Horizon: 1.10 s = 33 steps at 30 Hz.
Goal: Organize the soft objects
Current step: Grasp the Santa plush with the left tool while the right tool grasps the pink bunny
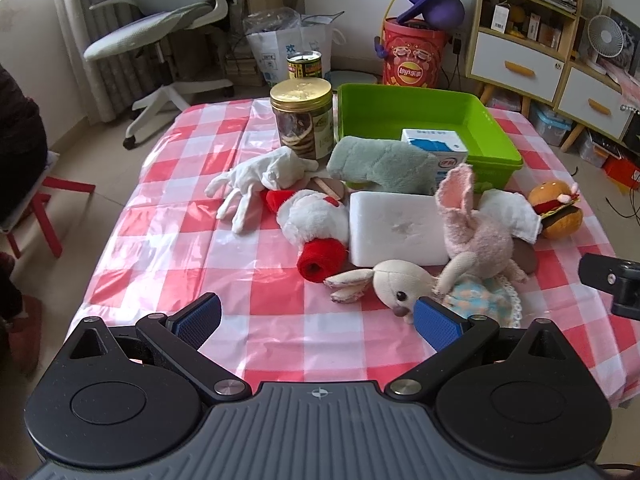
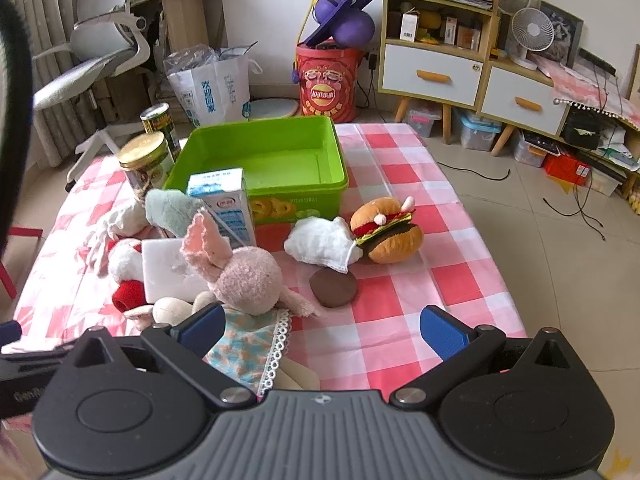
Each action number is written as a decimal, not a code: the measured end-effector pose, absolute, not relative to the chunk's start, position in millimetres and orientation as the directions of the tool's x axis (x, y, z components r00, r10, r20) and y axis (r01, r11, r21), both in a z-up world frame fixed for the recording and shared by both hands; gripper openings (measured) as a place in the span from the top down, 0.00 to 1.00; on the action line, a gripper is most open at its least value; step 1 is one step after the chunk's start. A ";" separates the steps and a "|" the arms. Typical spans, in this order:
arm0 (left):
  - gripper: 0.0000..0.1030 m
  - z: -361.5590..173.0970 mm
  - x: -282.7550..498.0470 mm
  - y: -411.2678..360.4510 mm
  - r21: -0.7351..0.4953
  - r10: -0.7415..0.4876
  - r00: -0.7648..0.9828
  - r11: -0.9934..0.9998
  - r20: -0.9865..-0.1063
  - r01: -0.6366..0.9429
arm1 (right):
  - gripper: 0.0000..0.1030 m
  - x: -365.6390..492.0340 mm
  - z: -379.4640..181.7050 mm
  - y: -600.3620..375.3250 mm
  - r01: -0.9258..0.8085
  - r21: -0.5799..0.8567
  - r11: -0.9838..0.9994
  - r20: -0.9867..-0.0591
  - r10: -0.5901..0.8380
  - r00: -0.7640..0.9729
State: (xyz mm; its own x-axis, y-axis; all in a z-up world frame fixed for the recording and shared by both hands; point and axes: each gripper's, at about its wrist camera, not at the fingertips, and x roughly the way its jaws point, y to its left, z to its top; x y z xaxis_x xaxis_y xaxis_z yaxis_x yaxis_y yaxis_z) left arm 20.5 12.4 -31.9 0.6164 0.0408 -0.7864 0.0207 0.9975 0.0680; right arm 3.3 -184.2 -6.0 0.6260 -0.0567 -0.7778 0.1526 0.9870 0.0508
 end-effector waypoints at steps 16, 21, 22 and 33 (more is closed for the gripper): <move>0.05 -64.0 53.2 47.7 -0.031 -0.258 0.721 0.949 -0.643 0.312 | 0.21 42.8 -71.4 -197.5 -0.010 0.268 0.963 -0.738 0.212 0.640; 0.05 -83.7 74.0 56.1 -0.014 -0.296 0.688 0.924 -0.662 0.383 | 0.21 59.1 -85.2 -213.0 0.004 0.412 0.911 -0.688 0.309 0.657; 0.05 -86.8 77.4 59.0 -0.026 -0.299 0.682 0.925 -0.668 0.380 | 0.21 61.8 -86.2 -213.0 -0.006 0.413 0.911 -0.685 0.315 0.657; 0.14 -102.2 122.5 97.4 -0.360 -0.352 0.609 0.926 -0.711 0.115 | 0.21 83.7 -98.4 -191.6 -0.016 0.401 0.916 -0.733 0.331 0.595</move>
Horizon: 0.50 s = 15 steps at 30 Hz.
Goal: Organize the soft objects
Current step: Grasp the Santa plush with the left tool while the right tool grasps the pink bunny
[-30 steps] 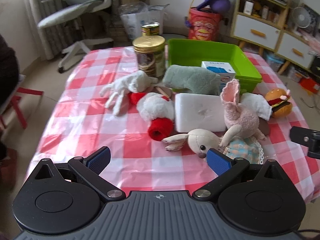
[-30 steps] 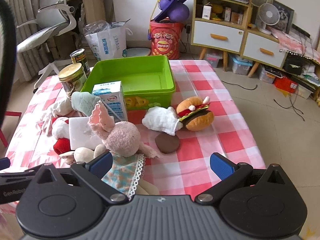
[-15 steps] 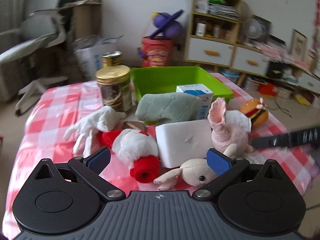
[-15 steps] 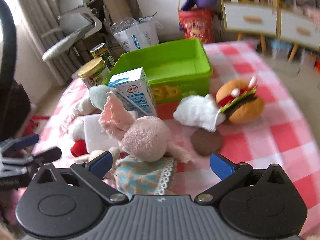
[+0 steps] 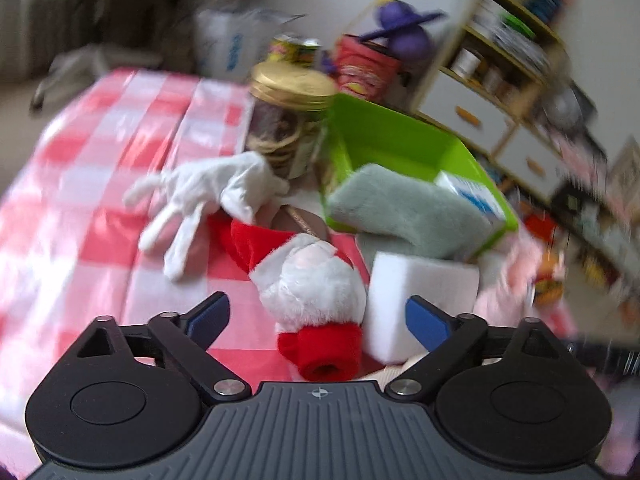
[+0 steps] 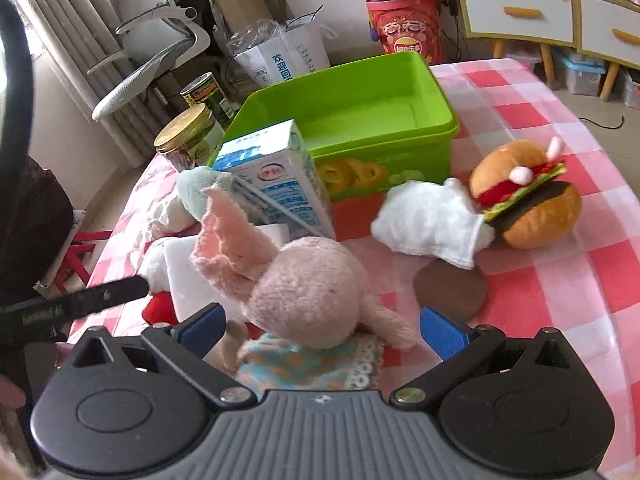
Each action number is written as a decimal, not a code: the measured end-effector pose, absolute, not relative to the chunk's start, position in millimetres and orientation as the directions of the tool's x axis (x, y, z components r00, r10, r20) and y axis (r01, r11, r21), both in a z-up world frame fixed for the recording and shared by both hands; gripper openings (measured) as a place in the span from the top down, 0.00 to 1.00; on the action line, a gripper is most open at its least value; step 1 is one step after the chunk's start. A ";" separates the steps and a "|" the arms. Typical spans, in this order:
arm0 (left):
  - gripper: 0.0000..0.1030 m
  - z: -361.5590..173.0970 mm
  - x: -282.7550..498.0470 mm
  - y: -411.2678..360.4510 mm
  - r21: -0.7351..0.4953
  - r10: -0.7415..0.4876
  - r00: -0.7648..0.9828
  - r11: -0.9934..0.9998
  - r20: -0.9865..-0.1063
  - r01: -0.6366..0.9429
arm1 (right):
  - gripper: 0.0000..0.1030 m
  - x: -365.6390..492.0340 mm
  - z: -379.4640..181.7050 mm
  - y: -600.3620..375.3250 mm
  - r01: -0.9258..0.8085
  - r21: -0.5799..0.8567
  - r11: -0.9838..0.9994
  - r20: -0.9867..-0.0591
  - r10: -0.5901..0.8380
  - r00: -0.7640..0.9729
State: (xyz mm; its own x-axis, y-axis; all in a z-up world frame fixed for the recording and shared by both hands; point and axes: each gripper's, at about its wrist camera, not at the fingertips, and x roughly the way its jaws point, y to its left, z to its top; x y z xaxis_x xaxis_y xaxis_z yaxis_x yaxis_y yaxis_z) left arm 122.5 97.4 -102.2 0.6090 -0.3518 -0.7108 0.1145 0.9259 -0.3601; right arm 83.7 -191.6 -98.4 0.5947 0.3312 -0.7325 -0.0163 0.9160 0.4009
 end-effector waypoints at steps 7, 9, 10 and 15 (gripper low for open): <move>0.26 -112.1 137.5 111.1 -0.506 -0.363 0.600 0.858 -0.713 -0.083 | 0.27 95.7 -100.7 -179.9 0.028 0.421 0.907 -0.738 0.324 0.592; 0.28 -115.9 139.0 111.7 -0.518 -0.356 0.596 0.847 -0.720 -0.121 | 0.30 99.6 -103.6 -178.8 0.051 0.429 0.902 -0.746 0.321 0.584; 0.30 -117.9 140.0 111.8 -0.528 -0.356 0.595 0.838 -0.721 -0.138 | 0.33 100.6 -104.9 -179.1 0.064 0.439 0.896 -0.746 0.324 0.582; 0.38 -127.4 144.4 109.8 -0.575 -0.375 0.577 0.792 -0.725 -0.208 | 0.39 104.1 -108.6 -183.8 0.131 0.492 0.861 -0.743 0.337 0.578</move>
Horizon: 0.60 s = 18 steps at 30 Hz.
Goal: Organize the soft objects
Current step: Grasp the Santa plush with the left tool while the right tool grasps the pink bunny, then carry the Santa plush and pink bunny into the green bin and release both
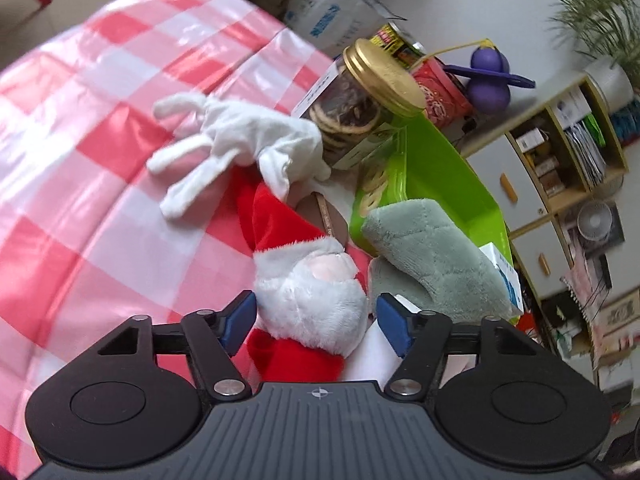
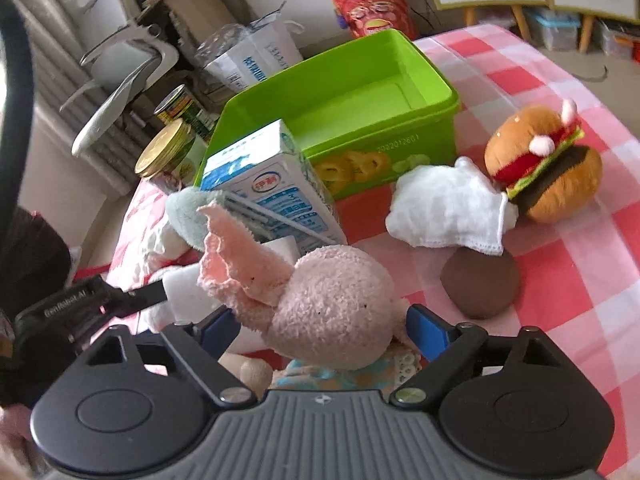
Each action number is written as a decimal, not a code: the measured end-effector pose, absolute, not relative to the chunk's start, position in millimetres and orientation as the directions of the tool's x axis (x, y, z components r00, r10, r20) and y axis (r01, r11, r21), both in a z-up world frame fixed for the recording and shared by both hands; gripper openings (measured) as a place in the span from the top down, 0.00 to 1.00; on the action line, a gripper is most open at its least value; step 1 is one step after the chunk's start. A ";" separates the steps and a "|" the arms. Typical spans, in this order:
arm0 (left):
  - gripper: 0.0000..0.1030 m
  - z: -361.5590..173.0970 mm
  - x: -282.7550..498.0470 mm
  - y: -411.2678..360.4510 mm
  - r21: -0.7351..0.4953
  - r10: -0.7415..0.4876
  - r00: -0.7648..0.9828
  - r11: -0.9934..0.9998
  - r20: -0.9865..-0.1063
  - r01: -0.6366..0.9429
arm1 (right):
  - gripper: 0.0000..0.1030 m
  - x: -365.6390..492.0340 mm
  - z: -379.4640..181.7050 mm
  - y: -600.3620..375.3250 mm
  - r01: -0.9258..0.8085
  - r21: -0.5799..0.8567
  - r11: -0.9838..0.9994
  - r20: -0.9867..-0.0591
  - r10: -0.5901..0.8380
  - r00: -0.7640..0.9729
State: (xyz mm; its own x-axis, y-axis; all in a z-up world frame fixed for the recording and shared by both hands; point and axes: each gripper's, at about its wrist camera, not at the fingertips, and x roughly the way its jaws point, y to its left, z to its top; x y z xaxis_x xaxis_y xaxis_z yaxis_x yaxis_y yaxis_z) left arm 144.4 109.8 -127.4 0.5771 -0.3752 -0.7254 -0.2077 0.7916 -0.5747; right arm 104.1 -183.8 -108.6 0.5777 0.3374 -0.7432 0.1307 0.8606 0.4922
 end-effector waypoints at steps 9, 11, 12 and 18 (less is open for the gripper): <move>0.52 -125.7 147.5 104.1 -0.547 -0.336 0.579 0.803 -0.743 -0.236 | 0.65 105.9 -107.7 -188.0 0.183 0.533 0.826 -0.731 0.340 0.592; 0.54 -122.1 147.8 104.4 -0.537 -0.333 0.576 0.812 -0.747 -0.228 | 0.67 105.9 -105.1 -191.5 0.189 0.543 0.818 -0.726 0.345 0.595; 0.55 -119.6 147.3 104.9 -0.531 -0.329 0.577 0.818 -0.748 -0.222 | 0.68 105.3 -104.0 -193.7 0.193 0.550 0.812 -0.722 0.347 0.598; 0.56 -104.9 140.5 111.6 -0.521 -0.333 0.582 0.833 -0.741 -0.186 | 0.68 97.3 -89.7 -211.0 0.202 0.596 0.777 -0.689 0.366 0.625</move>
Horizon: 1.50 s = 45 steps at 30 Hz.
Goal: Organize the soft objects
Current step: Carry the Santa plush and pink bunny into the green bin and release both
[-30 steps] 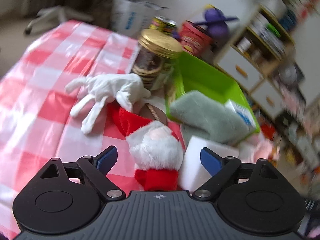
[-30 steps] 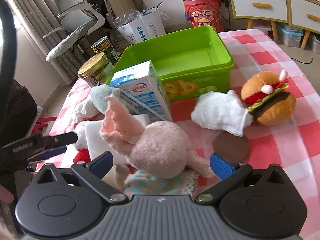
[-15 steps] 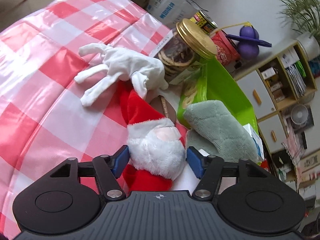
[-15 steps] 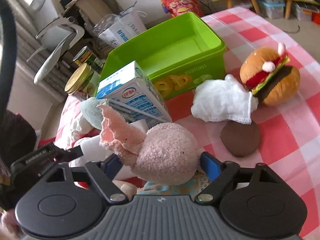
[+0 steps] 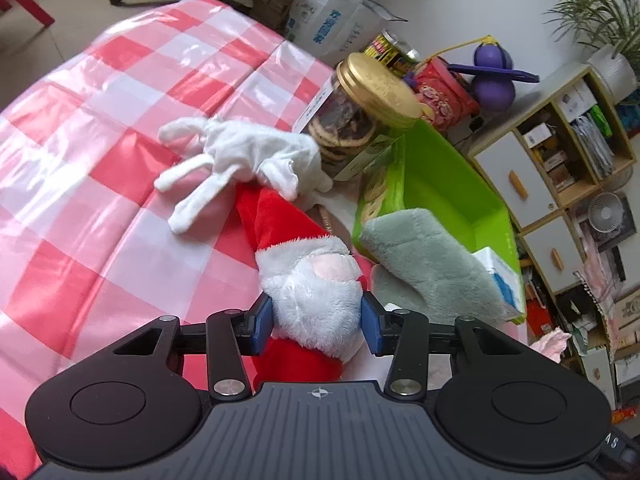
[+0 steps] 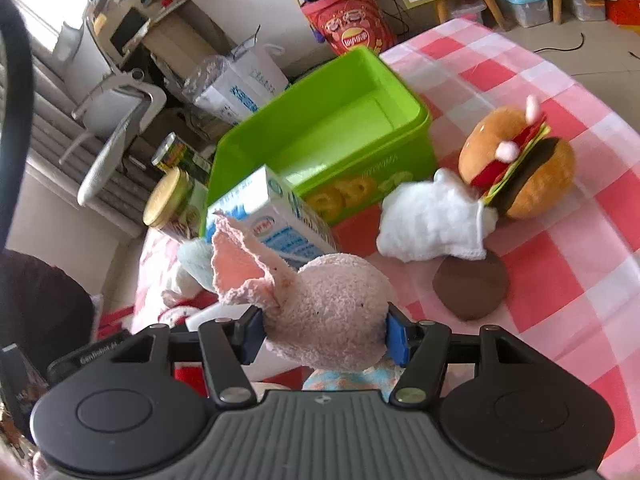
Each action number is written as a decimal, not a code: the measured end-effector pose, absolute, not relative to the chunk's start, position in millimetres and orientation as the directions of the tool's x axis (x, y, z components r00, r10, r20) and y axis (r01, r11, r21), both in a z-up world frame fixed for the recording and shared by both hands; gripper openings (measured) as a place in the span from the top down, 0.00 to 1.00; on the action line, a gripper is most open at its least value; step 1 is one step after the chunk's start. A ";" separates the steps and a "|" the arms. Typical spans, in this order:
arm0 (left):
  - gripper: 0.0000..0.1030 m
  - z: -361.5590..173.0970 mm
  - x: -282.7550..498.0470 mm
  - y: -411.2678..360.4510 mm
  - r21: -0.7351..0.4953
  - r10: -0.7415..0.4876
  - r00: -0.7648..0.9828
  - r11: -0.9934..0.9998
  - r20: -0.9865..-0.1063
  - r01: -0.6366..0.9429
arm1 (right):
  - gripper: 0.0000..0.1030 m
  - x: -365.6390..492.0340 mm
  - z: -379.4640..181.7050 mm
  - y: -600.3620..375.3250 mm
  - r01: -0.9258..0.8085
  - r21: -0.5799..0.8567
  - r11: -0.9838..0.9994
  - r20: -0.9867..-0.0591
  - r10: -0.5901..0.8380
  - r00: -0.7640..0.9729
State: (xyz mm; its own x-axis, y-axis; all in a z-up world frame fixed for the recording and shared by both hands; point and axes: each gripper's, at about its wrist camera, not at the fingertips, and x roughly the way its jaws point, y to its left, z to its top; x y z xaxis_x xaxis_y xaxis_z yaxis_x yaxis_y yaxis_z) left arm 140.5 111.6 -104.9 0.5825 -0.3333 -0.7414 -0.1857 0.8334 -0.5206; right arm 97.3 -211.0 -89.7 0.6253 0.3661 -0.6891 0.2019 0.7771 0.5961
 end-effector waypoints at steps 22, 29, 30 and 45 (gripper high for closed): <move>0.57 2.3 164.0 96.2 -0.500 -0.453 0.670 0.855 -0.588 0.139 | 0.68 117.5 -17.7 -264.8 0.184 0.652 0.736 -0.572 0.318 0.756; 0.56 7.5 208.2 42.1 -0.368 -0.457 0.663 0.886 -0.593 0.281 | 0.68 171.0 -12.7 -259.1 0.139 0.645 0.751 -0.553 0.334 0.763; 0.56 4.4 216.1 35.3 -0.348 -0.450 0.667 0.891 -0.594 0.292 | 0.68 180.8 -14.9 -257.5 0.137 0.634 0.761 -0.561 0.331 0.759; 0.55 -51.6 306.8 -20.4 -0.193 -0.401 0.641 0.908 -0.655 0.371 | 0.67 283.6 -59.0 -250.2 0.056 0.515 0.856 -0.607 0.318 0.729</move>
State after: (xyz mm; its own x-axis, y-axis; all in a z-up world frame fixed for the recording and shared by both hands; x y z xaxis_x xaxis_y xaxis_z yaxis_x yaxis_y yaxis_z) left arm 306.8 -20.4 -51.6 0.6406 -0.4006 -0.6551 0.3706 0.9085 -0.1931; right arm 283.6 -250.2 -59.0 0.7286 0.3178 -0.6067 0.0556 0.8555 0.5148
